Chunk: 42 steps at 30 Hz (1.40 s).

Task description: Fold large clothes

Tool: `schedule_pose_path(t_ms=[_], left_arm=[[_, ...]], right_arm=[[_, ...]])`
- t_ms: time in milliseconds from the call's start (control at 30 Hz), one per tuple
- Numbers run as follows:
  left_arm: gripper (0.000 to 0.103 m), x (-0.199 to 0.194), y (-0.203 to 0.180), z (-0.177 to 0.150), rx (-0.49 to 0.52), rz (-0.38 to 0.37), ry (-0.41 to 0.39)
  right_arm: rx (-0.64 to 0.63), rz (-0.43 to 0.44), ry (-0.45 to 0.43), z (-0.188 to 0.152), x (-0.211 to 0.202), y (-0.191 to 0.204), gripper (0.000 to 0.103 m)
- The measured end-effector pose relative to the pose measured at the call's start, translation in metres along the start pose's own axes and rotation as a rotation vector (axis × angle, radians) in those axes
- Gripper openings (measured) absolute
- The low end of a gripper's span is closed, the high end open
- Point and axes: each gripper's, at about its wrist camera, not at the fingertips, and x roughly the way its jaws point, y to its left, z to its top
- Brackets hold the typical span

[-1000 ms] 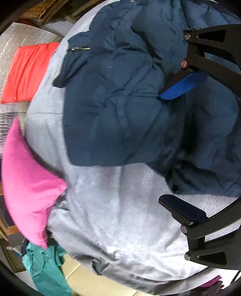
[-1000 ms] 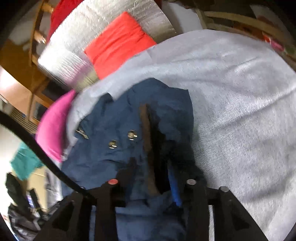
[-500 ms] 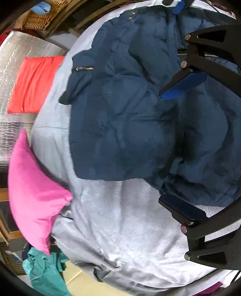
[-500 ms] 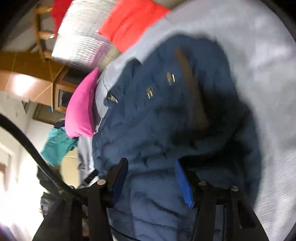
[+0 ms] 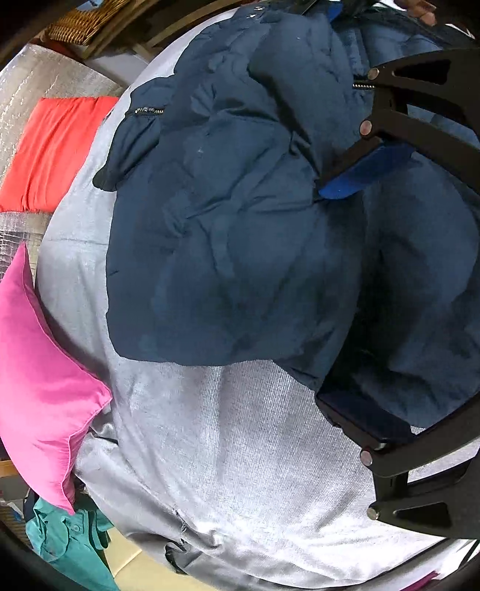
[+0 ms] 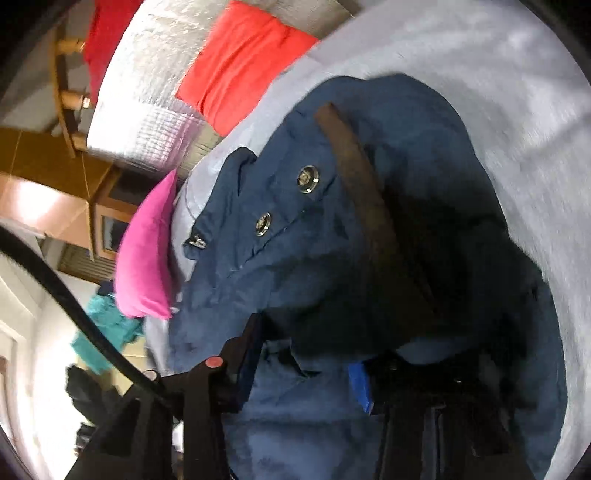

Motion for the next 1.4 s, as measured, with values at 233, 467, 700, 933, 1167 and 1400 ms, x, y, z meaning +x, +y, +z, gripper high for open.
schedule_pose_path(t_ms=[233, 467, 700, 933, 1167, 1400], left_arm=[[0.102, -0.013, 0.001, -0.001, 0.022, 0.017, -0.024], [0.102, -0.036, 0.001, -0.002, 0.098, 0.148, -0.138], [0.102, -0.029, 0.000, -0.004, 0.088, 0.171, -0.141], [0.102, -0.030, -0.010, -0.005, 0.131, 0.200, -0.178], [0.102, -0.033, -0.013, -0.009, 0.146, 0.204, -0.183], [0.102, -0.029, -0.016, -0.013, 0.165, 0.207, -0.174]], right_arm=[[-0.119, -0.093, 0.004, -0.006, -0.014, 0.020, 0.045], [-0.291, -0.029, -0.008, -0.025, -0.057, 0.047, 0.046], [-0.402, -0.144, -0.207, -0.026, -0.051, 0.058, 0.046], [-0.342, -0.225, -0.103, -0.014, -0.009, 0.043, 0.045], [-0.415, -0.111, -0.142, -0.028, -0.017, 0.068, 0.046], [-0.401, -0.156, -0.014, -0.030, 0.015, 0.059, 0.047]])
